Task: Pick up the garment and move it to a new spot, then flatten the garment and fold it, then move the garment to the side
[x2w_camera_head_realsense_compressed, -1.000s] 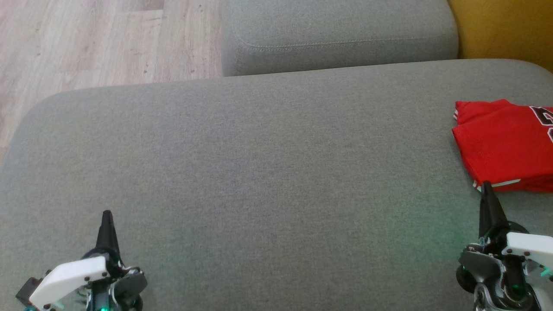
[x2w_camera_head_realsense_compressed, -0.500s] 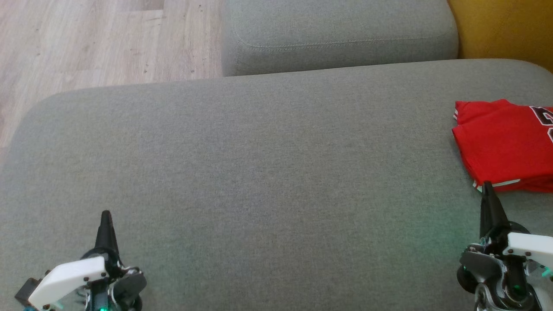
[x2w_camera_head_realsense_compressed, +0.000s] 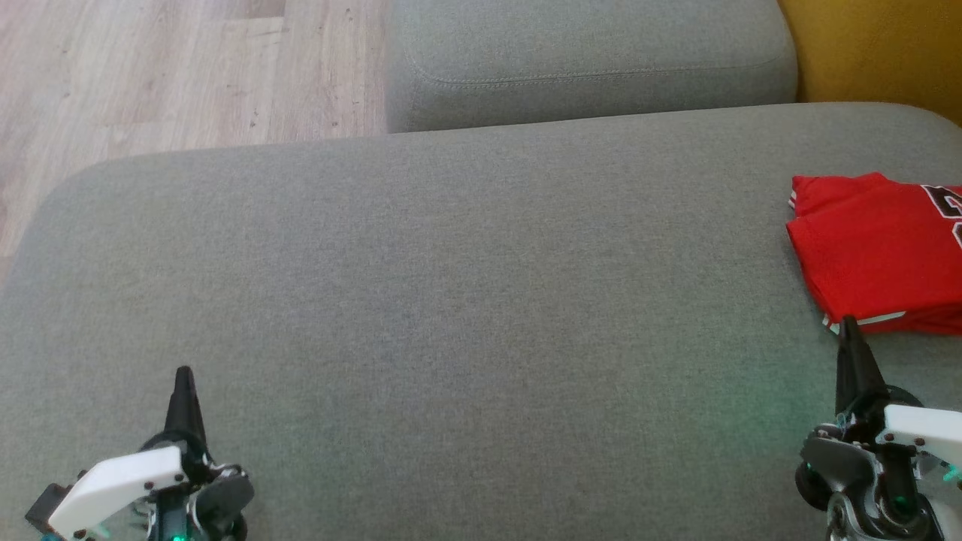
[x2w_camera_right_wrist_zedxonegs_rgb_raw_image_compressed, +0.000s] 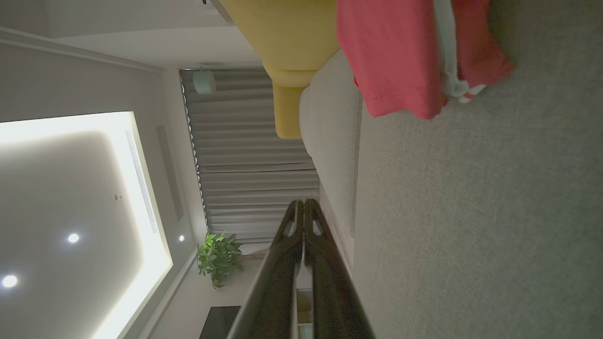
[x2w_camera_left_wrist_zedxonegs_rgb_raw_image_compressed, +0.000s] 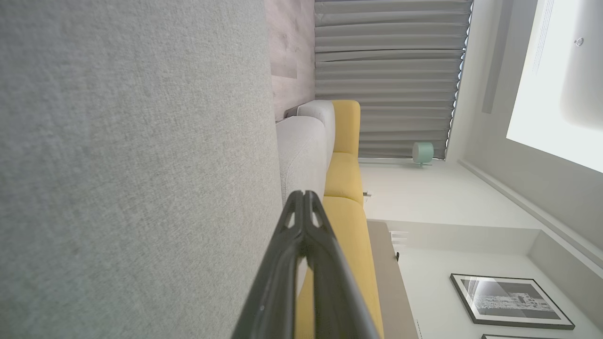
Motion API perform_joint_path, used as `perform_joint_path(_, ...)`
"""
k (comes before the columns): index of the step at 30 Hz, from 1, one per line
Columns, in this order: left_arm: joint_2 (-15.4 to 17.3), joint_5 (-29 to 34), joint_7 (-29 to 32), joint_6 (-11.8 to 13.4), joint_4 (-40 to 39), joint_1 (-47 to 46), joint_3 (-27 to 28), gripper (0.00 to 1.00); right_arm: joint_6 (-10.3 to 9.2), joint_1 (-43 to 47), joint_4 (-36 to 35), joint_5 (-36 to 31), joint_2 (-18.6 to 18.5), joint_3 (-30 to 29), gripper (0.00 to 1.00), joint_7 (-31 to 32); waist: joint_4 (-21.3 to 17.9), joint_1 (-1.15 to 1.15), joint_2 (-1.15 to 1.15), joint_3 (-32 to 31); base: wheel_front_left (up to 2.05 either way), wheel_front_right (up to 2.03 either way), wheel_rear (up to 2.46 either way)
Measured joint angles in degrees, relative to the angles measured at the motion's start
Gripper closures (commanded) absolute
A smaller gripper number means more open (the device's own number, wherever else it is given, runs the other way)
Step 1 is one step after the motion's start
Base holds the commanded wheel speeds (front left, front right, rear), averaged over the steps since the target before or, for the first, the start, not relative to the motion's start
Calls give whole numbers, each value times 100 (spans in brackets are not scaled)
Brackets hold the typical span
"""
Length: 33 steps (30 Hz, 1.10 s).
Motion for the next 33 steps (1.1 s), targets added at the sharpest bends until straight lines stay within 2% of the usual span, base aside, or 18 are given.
perform_joint_path(33, -32, 20, 34, 0, 1, 0, 60, 100, 0, 0, 2, -45, 33, -48, 100, 51, 0, 0, 0, 0, 0, 0, 0)
